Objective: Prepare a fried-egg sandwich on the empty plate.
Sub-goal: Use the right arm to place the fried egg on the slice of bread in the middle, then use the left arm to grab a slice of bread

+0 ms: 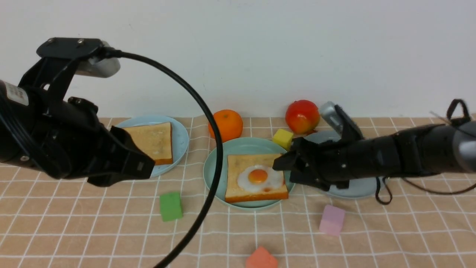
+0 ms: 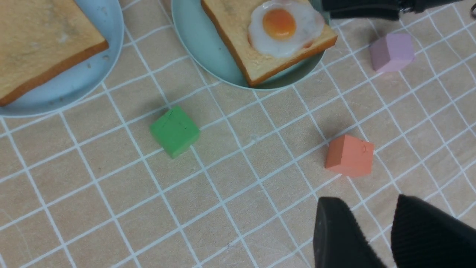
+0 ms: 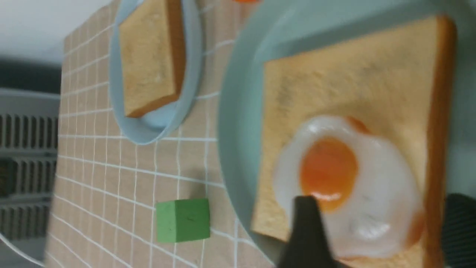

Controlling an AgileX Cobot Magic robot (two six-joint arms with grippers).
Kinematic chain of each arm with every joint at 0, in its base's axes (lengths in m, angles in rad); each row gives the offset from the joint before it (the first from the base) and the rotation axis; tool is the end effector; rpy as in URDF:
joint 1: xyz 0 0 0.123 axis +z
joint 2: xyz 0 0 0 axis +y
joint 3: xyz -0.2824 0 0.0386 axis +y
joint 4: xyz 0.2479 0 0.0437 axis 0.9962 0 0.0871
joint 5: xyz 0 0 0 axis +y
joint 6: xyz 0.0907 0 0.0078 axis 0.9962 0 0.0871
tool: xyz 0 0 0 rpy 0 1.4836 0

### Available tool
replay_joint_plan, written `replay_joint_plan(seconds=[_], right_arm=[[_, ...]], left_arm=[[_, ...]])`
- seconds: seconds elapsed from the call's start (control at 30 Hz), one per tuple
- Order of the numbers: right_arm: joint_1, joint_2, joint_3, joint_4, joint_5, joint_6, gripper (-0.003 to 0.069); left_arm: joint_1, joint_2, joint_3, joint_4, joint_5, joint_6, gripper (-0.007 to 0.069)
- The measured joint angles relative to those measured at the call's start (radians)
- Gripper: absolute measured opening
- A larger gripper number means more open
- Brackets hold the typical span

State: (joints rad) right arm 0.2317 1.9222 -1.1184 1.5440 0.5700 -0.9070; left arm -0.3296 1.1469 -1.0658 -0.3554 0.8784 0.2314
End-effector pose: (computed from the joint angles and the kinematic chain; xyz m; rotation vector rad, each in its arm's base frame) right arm 0.3720 0.1383 0.1754 0.1701 2.4057 1.0813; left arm 0.2079 -0.0969 0.3543 0.5206 2.3695 -0.4785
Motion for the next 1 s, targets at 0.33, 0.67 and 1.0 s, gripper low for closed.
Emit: replay_joint_plan(seconds=[0.33,0.67,1.0], right_arm=[[0.000,-0.247,-0.423,-0.608,0.242,0.242,0.0566],[0.114,-0.463,-0.549,-1.177,0.463,0.594,0.0456],[0.440,-0.686,-0.116,-1.279,0.311,0.619,0.0440]], left_arm=[[0.000,0.014,0.000,-0.007,-0.014,-0.017,0.0238],[0.044,0.255,-0.009,0.038,-0.161,-0.212,0.0238],[0.314,0.492,-0.200,-0.008,-0.083,-0.261,0.0253]])
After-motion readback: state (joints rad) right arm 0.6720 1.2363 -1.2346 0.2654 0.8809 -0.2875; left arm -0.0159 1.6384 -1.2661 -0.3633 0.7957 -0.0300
